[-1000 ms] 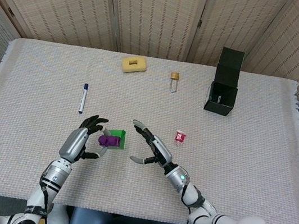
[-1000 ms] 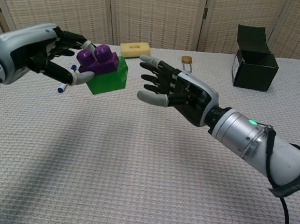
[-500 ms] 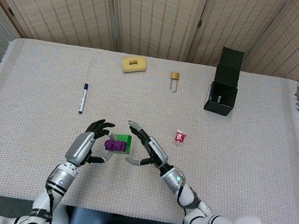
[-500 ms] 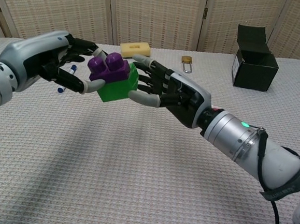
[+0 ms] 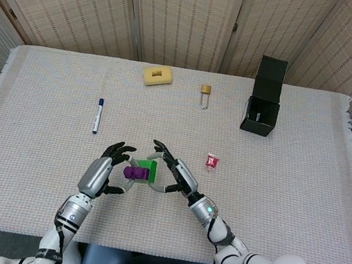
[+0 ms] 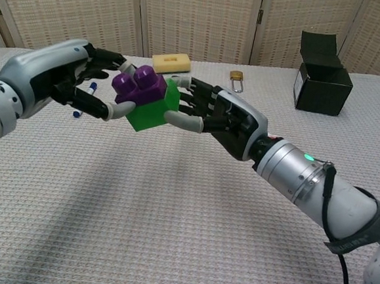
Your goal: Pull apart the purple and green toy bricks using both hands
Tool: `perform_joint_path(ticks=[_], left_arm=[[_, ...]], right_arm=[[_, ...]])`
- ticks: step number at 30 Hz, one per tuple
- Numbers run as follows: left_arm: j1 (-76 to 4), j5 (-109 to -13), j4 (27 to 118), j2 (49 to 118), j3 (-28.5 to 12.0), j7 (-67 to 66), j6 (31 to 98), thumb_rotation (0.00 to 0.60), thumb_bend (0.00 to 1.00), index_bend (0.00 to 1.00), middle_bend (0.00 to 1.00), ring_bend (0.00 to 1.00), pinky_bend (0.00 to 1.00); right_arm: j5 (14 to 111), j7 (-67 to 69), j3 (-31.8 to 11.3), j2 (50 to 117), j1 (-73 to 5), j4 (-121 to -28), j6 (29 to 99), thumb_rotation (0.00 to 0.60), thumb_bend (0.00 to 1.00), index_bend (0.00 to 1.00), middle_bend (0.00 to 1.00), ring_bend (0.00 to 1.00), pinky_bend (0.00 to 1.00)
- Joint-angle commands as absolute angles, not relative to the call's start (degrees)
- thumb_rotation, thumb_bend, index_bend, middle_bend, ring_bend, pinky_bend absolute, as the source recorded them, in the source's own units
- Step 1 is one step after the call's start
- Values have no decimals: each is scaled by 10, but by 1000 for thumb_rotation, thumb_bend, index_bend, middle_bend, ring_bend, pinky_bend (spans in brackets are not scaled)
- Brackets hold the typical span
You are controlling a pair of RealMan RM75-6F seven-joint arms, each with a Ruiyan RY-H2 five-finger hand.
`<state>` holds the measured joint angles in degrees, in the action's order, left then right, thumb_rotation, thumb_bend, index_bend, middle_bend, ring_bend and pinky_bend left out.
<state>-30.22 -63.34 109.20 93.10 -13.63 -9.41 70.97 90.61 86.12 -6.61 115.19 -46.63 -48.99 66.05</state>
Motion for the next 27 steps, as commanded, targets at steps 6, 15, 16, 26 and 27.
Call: perform_joint_path(ticks=[6, 15, 16, 26, 27], left_arm=[[-303, -633, 1093, 933, -134, -95, 707, 600, 691, 809, 222, 0, 0], [-304, -630, 1093, 933, -138, -90, 707, 600, 692, 809, 225, 0, 0], [-305, -631, 1093, 933, -138, -90, 707, 600, 692, 809, 225, 0, 0], [-304, -636, 1091, 932, -137, -85, 708, 600, 691, 809, 230, 0, 0], [-303, -642, 1089, 932, -137, -82, 710, 600, 692, 809, 233, 0, 0]], right_arm=[[897, 847, -70, 1159, -463, -488, 659, 600, 266, 497, 53, 80, 0], [885, 825, -79, 1165, -460, -488, 655, 600, 267, 699, 172, 181, 0], [884, 823, -81, 1166, -460, -489, 655, 600, 267, 735, 189, 192, 0], [877, 811, -90, 1166, -454, -497, 660, 600, 266, 948, 288, 247, 0], [878, 811, -90, 1166, -454, -498, 661, 600, 266, 959, 293, 249, 0]])
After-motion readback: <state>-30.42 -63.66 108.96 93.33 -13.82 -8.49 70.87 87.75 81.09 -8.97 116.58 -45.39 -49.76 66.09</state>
